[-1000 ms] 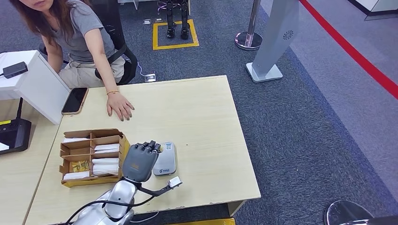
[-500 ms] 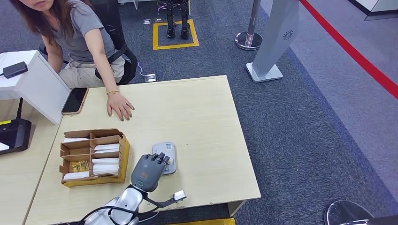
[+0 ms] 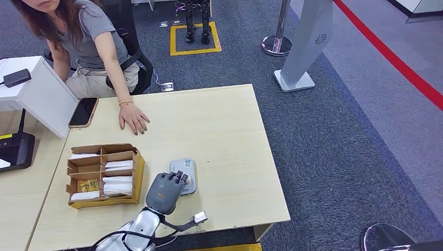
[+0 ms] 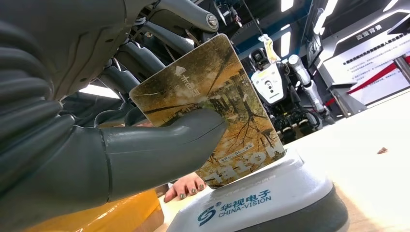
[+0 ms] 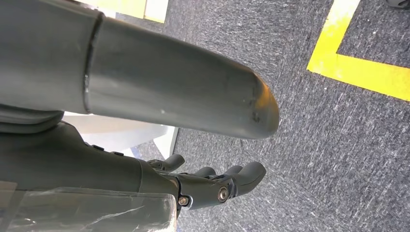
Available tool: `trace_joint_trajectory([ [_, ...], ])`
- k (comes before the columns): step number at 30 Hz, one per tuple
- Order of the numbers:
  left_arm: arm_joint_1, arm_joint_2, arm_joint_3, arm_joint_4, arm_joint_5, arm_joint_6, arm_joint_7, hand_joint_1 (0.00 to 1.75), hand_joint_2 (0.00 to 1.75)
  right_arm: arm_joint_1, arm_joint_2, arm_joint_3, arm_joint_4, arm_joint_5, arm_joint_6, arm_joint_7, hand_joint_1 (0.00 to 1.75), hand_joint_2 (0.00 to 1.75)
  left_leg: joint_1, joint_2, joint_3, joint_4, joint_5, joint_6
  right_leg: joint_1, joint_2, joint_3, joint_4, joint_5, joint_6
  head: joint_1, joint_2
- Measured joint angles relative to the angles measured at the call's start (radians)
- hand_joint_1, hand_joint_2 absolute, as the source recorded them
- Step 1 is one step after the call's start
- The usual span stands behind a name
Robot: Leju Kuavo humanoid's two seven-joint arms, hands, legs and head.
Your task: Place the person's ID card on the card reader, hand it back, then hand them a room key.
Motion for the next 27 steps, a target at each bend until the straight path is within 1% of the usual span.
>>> trace_joint_trajectory([
  [3, -0.001, 0.002, 0.0, 0.0, 0.0, 0.003, 0.006, 1.75, 1.75, 0.0, 0.0, 0.0, 0.0, -0.001, 0.0, 0.0, 0.0, 0.0, 0.0, 0.0, 0.0, 0.0, 0.0, 0.0, 0.0, 0.0, 0.0, 0.0, 0.0, 0.0, 0.0, 0.0],
  [5, -0.002, 0.012, 0.001, -0.013, 0.0, 0.022, 0.046, 1.75, 1.75, 0.0, 0.0, 0.0, 0.0, -0.001, -0.001, -0.001, 0.0, 0.0, 0.0, 0.0, 0.0, 0.0, 0.0, 0.0, 0.0, 0.0, 0.0, 0.0, 0.0, 0.0, 0.0, 0.0],
  [7, 0.0, 0.039, 0.015, -0.075, 0.0, 0.048, 0.104, 1.75, 1.75, 0.002, 0.0, 0.0, 0.0, -0.001, -0.002, -0.002, 0.0, 0.0, 0.0, 0.001, 0.0, 0.0, 0.0, 0.0, 0.0, 0.0, 0.0, 0.0, 0.0, 0.0, 0.0, 0.0],
  [8, 0.005, 0.051, 0.035, -0.121, 0.0, 0.056, 0.107, 1.75, 1.75, 0.004, 0.0, 0.0, 0.0, -0.001, -0.003, -0.003, 0.0, 0.0, 0.0, 0.001, 0.0, 0.0, 0.0, 0.0, 0.0, 0.0, 0.0, 0.0, 0.0, 0.0, 0.0, 0.0],
  [9, 0.016, 0.058, 0.071, -0.172, 0.002, 0.062, 0.074, 1.75, 1.75, 0.006, 0.0, 0.0, 0.0, -0.001, -0.004, -0.003, 0.0, 0.0, 0.0, 0.0, 0.0, 0.0, 0.0, 0.0, 0.0, 0.0, 0.0, 0.0, 0.0, 0.0, 0.0, 0.0],
  [10, 0.032, 0.055, 0.12, -0.224, 0.011, 0.066, 0.009, 1.75, 1.75, 0.009, 0.0, 0.0, 0.0, -0.001, -0.005, -0.003, 0.0, 0.0, 0.0, 0.0, 0.0, 0.0, 0.0, 0.0, 0.0, 0.0, 0.0, 0.0, 0.0, 0.0, -0.001, 0.0],
  [11, 0.054, 0.042, 0.183, -0.279, 0.032, 0.069, -0.08, 1.75, 1.75, 0.011, 0.0, 0.0, 0.0, -0.001, -0.006, -0.004, 0.0, 0.0, 0.0, 0.0, 0.0, 0.0, 0.0, 0.0, 0.0, 0.0, 0.0, 0.0, 0.0, 0.0, -0.001, 0.0],
  [13, 0.1, -0.005, 0.325, -0.389, 0.107, 0.065, -0.265, 1.75, 1.75, 0.015, 0.0, 0.0, 0.0, -0.002, -0.007, -0.005, 0.0, 0.0, 0.0, 0.001, 0.0, 0.0, 0.0, 0.0, 0.0, 0.001, -0.001, 0.0, 0.0, 0.0, 0.001, 0.0],
  [14, 0.119, -0.031, 0.395, -0.44, 0.151, 0.06, -0.334, 1.75, 1.75, 0.016, 0.0, 0.0, 0.0, -0.003, -0.007, -0.005, 0.0, 0.0, 0.0, 0.002, -0.001, 0.0, -0.001, 0.0, 0.0, 0.002, -0.001, 0.0, 0.0, 0.0, 0.002, 0.0],
  [15, 0.133, -0.054, 0.458, -0.483, 0.187, 0.053, -0.381, 1.75, 1.75, 0.017, 0.0, -0.001, 0.0, -0.003, -0.007, -0.005, 0.0, 0.0, 0.0, 0.004, 0.0, 0.0, -0.001, 0.001, 0.0, 0.003, -0.001, 0.0, 0.0, 0.0, 0.003, 0.0],
  [18, 0.167, -0.1, 0.608, -0.575, 0.244, 0.044, -0.446, 1.75, 1.75, 0.02, 0.001, -0.001, 0.0, -0.004, -0.007, -0.005, 0.0, 0.0, 0.0, 0.004, 0.0, 0.0, -0.001, 0.001, 0.0, 0.003, -0.001, 0.0, 0.0, 0.0, 0.002, 0.0],
  [21, 0.196, -0.138, 0.703, -0.623, 0.338, 0.016, -0.497, 1.75, 1.75, 0.02, 0.002, -0.001, 0.0, -0.004, -0.007, -0.005, 0.0, 0.0, 0.0, 0.002, 0.0, 0.0, -0.001, 0.001, 0.0, 0.001, 0.0, 0.0, 0.0, 0.0, 0.001, 0.0],
  [23, 0.205, -0.161, 0.754, -0.638, 0.478, -0.038, -0.535, 1.75, 1.75, 0.019, 0.002, -0.001, 0.0, -0.005, -0.007, -0.005, 0.0, 0.0, 0.0, 0.002, 0.0, 0.0, -0.001, 0.001, 0.0, 0.001, 0.0, 0.0, 0.0, 0.0, 0.001, 0.0],
  [27, 0.209, -0.199, 0.876, -0.645, 0.832, -0.213, -0.613, 1.75, 1.75, 0.02, 0.002, -0.002, 0.0, -0.006, -0.007, -0.005, 0.0, 0.0, 0.0, 0.002, 0.0, 0.0, -0.001, 0.001, 0.0, 0.001, 0.0, 0.0, 0.0, 0.0, 0.0, 0.0],
])
